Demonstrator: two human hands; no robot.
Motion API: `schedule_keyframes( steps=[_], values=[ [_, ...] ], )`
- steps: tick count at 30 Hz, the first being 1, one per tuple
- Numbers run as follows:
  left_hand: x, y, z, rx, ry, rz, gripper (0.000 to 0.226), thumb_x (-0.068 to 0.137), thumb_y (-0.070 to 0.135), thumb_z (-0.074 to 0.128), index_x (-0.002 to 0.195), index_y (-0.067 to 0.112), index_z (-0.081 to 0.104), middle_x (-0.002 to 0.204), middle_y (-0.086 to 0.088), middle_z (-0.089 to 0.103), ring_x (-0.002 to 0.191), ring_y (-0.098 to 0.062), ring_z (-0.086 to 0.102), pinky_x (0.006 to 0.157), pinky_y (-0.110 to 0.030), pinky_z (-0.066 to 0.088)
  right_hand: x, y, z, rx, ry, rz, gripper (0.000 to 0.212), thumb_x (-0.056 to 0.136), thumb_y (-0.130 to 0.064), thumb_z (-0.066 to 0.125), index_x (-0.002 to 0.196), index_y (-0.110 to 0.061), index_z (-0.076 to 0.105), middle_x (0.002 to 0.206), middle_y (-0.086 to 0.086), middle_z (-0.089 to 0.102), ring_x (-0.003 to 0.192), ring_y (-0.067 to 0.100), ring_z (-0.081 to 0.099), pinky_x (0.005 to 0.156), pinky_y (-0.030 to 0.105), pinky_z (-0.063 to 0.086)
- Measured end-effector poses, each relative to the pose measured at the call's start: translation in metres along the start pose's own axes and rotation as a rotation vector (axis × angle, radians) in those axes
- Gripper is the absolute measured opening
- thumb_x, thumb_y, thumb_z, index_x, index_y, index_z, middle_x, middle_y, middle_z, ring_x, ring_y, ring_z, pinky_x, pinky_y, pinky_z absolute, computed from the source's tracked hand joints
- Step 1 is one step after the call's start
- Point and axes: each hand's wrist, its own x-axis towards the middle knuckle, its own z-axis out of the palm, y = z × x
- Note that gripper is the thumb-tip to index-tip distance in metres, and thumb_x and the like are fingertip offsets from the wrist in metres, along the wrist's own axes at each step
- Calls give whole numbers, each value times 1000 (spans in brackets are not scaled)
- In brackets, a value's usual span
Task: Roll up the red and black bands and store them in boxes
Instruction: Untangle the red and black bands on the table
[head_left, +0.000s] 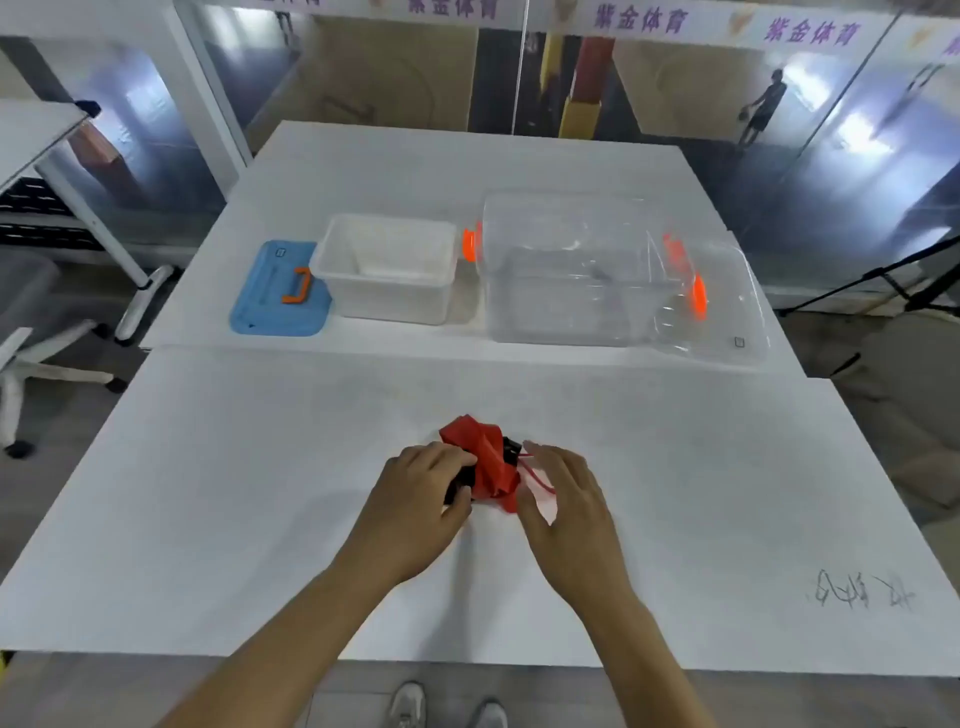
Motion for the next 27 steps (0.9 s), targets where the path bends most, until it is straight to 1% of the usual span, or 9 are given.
schedule_keyframes(
  steps=[4, 8, 13, 16, 18, 21, 23, 25, 27],
  values=[
    [24, -6, 23, 46, -95, 20, 42, 98, 26, 51, 139, 26, 55, 145, 8, 55, 133, -20, 47, 108, -33, 37, 11, 24, 19, -25, -73, 61, 43, 101, -33, 62, 143, -32, 56, 134, -16, 57, 123, 6, 54, 96, 19, 44],
    [55, -15, 48, 151, -153, 59, 50, 99, 22, 49, 149, 25, 45, 160, 1, 40, 145, -28, 37, 116, -42, 32, 22, 51, 40, -25, -147, 90, 44, 99, -31, 63, 142, -33, 56, 137, -15, 57, 128, 7, 53, 100, 26, 50],
    [88, -25, 69, 397, -295, 126, 69, 98, 28, 58, 158, 31, 23, 170, 3, 14, 154, -35, 14, 123, -48, 21, 31, 68, 54, -37, -189, 121, 45, 97, -28, 66, 141, -31, 57, 141, -12, 57, 127, 10, 56, 96, 23, 49],
    [95, -34, 82, 447, -334, 122, 66, 95, 32, 65, 154, 31, 36, 167, -2, 23, 154, -39, 14, 122, -49, 19, 33, 71, 55, -27, -211, 156, 46, 98, -28, 65, 142, -33, 56, 142, -12, 57, 122, 11, 59, 93, 23, 51],
    [92, -40, 87, 429, -327, 82, 61, 92, 34, 69, 148, 32, 45, 159, -6, 36, 150, -40, 23, 120, -49, 26, 34, 72, 55, -21, -221, 184, 46, 99, -31, 63, 144, -35, 54, 142, -12, 57, 121, 11, 60, 93, 25, 52],
    [85, -48, 85, 360, -254, 60, 58, 82, 32, 77, 137, 31, 57, 135, -10, 56, 125, -42, 48, 97, -48, 48, 32, 72, 55, -30, -240, 209, 45, 101, -35, 61, 145, -35, 53, 143, -12, 56, 122, 11, 60, 92, 24, 50],
    [80, -50, 83, 346, -211, 93, 51, 76, 24, 81, 124, 29, 65, 118, -9, 63, 108, -41, 55, 82, -47, 51, 31, 72, 55, -34, -259, 226, 44, 101, -33, 60, 145, -34, 52, 141, -10, 57, 120, 11, 60, 87, 22, 46],
    [75, -54, 82, 369, -167, 127, 43, 75, 26, 82, 115, 29, 68, 108, -3, 66, 99, -37, 58, 79, -46, 51, 30, 71, 55, -40, -282, 239, 45, 101, -31, 60, 146, -35, 52, 137, -8, 58, 116, 12, 61, 84, 22, 45],
    [72, -57, 82, 357, -113, 140, 34, 80, 32, 79, 112, 32, 68, 106, 2, 67, 95, -33, 59, 82, -45, 50, 28, 69, 55, -43, -307, 250, 50, 101, -31, 60, 149, -36, 48, 134, -9, 58, 116, 13, 60, 85, 23, 45]
  ],
)
